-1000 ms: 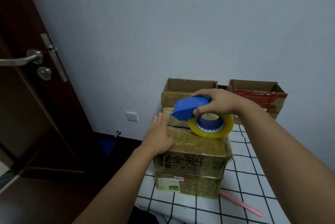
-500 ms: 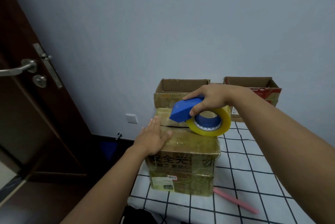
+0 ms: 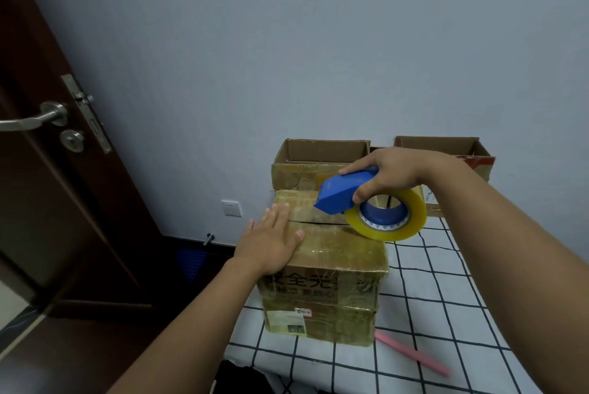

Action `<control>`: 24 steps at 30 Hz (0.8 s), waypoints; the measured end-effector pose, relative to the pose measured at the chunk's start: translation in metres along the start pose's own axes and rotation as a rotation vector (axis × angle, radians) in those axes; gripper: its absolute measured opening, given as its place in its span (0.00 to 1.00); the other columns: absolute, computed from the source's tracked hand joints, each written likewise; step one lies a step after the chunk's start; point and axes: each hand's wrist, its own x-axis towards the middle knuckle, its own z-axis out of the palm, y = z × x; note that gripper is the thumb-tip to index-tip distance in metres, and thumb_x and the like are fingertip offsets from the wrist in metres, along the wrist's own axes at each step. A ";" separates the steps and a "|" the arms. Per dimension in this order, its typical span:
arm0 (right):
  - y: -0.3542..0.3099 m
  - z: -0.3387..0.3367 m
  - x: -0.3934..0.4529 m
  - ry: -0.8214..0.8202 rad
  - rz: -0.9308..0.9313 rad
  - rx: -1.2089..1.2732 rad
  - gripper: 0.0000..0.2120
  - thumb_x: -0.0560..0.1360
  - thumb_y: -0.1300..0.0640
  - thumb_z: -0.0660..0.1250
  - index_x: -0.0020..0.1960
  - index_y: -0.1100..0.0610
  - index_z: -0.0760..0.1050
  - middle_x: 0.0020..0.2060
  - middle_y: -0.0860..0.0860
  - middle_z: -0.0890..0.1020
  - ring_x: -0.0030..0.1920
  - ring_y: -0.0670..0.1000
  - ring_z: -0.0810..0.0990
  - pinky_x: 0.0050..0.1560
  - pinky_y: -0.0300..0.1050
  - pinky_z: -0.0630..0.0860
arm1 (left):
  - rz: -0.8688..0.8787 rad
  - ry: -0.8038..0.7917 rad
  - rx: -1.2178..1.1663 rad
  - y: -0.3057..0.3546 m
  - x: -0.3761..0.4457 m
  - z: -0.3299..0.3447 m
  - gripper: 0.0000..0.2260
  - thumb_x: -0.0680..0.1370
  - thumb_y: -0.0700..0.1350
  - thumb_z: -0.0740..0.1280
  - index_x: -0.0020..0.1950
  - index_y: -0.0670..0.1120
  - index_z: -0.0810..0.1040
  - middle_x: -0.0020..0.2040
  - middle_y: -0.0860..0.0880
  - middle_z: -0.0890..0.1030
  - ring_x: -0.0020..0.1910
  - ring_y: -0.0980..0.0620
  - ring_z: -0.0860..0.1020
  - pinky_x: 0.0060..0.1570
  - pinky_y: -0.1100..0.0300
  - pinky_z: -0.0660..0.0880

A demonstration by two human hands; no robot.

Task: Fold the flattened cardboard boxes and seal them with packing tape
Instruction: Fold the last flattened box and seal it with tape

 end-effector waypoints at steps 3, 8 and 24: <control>0.000 0.004 0.000 0.046 0.001 -0.002 0.28 0.72 0.39 0.72 0.70 0.36 0.70 0.62 0.42 0.73 0.57 0.49 0.75 0.57 0.44 0.69 | 0.051 0.026 0.067 0.002 0.000 0.001 0.30 0.82 0.63 0.45 0.80 0.51 0.42 0.81 0.48 0.43 0.79 0.50 0.42 0.77 0.50 0.41; -0.004 0.010 0.004 0.088 0.006 -0.048 0.28 0.70 0.37 0.71 0.69 0.36 0.71 0.63 0.43 0.74 0.56 0.50 0.75 0.57 0.46 0.72 | 0.115 -0.052 0.053 0.011 0.001 -0.003 0.32 0.82 0.63 0.45 0.80 0.47 0.40 0.80 0.47 0.42 0.79 0.51 0.41 0.75 0.53 0.40; -0.011 0.012 0.008 0.082 -0.024 -0.084 0.27 0.72 0.39 0.71 0.70 0.38 0.72 0.58 0.43 0.74 0.54 0.49 0.75 0.53 0.44 0.67 | 0.152 -0.028 0.105 0.042 0.003 0.014 0.42 0.77 0.71 0.46 0.80 0.43 0.43 0.80 0.45 0.41 0.79 0.49 0.39 0.77 0.51 0.43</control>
